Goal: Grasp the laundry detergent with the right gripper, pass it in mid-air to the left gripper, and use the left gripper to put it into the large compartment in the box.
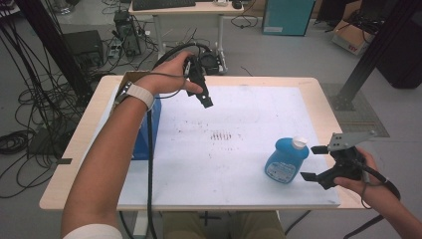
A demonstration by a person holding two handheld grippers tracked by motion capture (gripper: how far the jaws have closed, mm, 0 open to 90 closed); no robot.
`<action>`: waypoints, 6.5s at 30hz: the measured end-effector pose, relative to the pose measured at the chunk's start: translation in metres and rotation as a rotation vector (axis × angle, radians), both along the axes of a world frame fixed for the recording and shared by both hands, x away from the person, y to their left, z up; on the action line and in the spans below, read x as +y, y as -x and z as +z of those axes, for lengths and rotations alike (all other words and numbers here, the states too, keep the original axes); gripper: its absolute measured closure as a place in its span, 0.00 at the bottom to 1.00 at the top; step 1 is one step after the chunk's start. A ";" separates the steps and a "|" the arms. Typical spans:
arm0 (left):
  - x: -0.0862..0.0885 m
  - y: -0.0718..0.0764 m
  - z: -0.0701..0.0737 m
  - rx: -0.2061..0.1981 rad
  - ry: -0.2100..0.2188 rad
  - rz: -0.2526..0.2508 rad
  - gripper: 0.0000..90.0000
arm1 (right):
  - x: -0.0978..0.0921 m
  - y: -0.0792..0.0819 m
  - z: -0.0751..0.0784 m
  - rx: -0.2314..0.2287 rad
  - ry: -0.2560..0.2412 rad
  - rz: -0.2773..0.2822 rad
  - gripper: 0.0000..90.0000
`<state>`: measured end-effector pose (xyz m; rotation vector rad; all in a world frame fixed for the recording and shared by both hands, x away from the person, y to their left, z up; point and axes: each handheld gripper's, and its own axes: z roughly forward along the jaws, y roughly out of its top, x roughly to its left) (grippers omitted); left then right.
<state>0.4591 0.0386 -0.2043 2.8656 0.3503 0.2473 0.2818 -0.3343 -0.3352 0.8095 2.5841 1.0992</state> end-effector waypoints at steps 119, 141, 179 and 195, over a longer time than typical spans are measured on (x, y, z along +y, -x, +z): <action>0.000 -0.002 -0.010 0.015 -0.005 0.009 0.09 | 0.023 -0.012 -0.086 -0.181 -0.346 -0.045 0.45; -0.002 0.001 -0.012 0.029 -0.015 0.011 0.09 | 0.024 -0.009 -0.086 -0.202 -0.331 -0.051 0.48; 0.000 0.003 -0.013 0.020 -0.011 0.017 0.09 | 0.023 -0.013 -0.083 -0.176 -0.314 -0.034 0.48; -0.002 0.005 -0.012 0.017 -0.009 0.022 0.09 | 0.023 -0.013 -0.083 -0.174 -0.319 -0.037 0.48</action>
